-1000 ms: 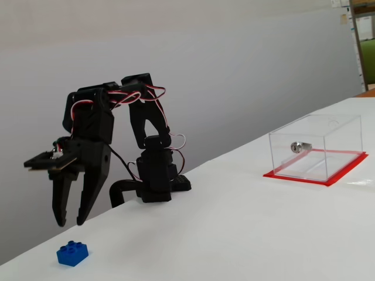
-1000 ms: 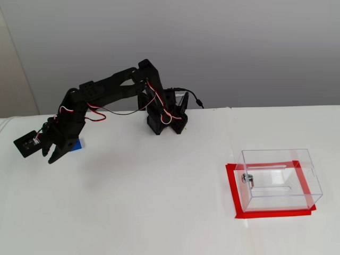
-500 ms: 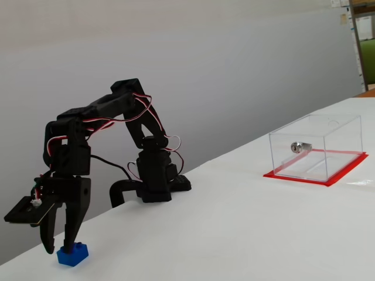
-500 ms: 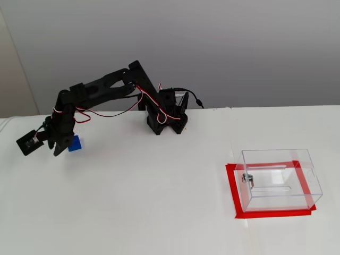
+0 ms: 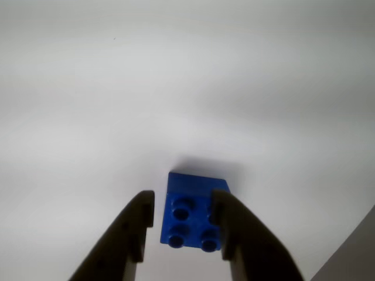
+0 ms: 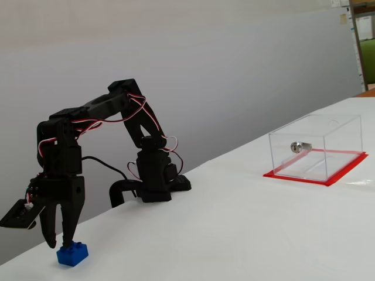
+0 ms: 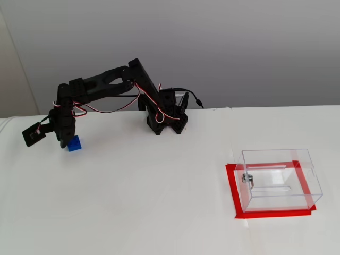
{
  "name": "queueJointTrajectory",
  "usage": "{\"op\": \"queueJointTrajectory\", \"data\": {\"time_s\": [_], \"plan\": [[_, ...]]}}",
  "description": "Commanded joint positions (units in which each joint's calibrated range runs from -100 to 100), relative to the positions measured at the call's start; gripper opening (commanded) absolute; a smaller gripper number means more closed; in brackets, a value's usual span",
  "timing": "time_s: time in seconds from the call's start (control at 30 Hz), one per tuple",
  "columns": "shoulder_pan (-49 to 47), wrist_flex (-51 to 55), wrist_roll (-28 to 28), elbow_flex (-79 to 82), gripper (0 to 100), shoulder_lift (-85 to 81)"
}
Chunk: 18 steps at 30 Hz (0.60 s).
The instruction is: Pick the blue lego brick and place it into the transparent box
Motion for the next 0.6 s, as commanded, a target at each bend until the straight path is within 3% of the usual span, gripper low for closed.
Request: {"op": "queueJointTrajectory", "data": {"time_s": [0.0, 0.1, 0.27, 0.57], "plan": [[0.4, -1.0, 0.0, -3.1, 11, -1.0], [0.5, -0.9, 0.8, -4.2, 16, -0.6], [0.7, -1.1, 4.7, -4.3, 34, -1.0], [0.7, -1.7, 2.2, -3.4, 37, 0.2]]}}
